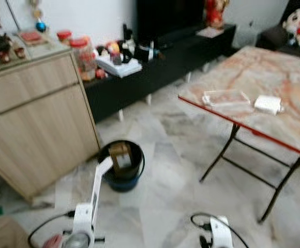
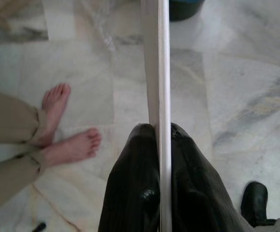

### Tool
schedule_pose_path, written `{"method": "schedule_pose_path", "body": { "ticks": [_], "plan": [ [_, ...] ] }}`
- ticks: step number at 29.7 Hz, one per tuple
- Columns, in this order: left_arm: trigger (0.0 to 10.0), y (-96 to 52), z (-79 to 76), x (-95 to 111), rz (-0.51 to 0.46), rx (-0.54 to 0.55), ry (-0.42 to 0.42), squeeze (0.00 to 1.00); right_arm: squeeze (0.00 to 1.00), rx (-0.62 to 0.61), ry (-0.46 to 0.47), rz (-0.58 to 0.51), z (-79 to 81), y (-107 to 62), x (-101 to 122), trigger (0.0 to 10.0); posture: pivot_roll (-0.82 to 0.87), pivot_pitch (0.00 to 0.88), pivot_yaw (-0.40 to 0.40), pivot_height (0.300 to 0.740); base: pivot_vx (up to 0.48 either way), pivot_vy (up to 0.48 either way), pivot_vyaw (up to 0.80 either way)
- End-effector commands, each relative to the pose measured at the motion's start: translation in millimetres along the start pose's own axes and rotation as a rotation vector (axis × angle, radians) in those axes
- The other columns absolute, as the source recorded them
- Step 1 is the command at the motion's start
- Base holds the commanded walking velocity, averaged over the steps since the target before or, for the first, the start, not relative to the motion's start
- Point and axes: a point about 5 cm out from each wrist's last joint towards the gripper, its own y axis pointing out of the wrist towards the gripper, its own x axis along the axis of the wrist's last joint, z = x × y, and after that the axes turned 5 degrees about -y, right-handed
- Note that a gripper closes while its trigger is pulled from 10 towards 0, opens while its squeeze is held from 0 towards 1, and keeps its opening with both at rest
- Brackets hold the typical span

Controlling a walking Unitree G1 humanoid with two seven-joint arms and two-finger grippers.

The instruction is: Picking trash to rubbish bin

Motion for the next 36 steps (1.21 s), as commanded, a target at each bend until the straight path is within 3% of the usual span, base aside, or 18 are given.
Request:
{"method": "schedule_pose_path", "body": {
  "ticks": [1,25,29,36],
  "plan": [
    [10.0,0.1,2.7,0.9,-0.002,0.012,0.006,0.0,0.0,0.003,0.008,-0.015,2.6,1.2,5.8,10.0,0.01,0.016,-0.023,0.74,0.277,0.0,-0.47],
    [10.0,0.2,2.7,1.5,-0.002,0.012,0.005,0.0,0.0,0.016,-0.031,-0.033,4.0,1.5,8.8,10.0,0.01,0.017,-0.023,0.74,0.28,0.0,-0.08],
    [10.0,0.2,2.5,1.6,-0.003,0.011,0.005,0.0,0.0,0.015,-0.024,-0.034,4.8,1.5,8.7,10.0,0.01,0.017,-0.023,0.74,0.28,0.0,0.8],
    [10.0,0.2,2.8,1.6,-0.003,0.012,0.006,0.0,0.0,0.011,-0.023,-0.033,4.4,1.5,8.9,10.0,0.01,0.017,-0.023,0.74,0.282,0.0,0.0]
  ]
}}
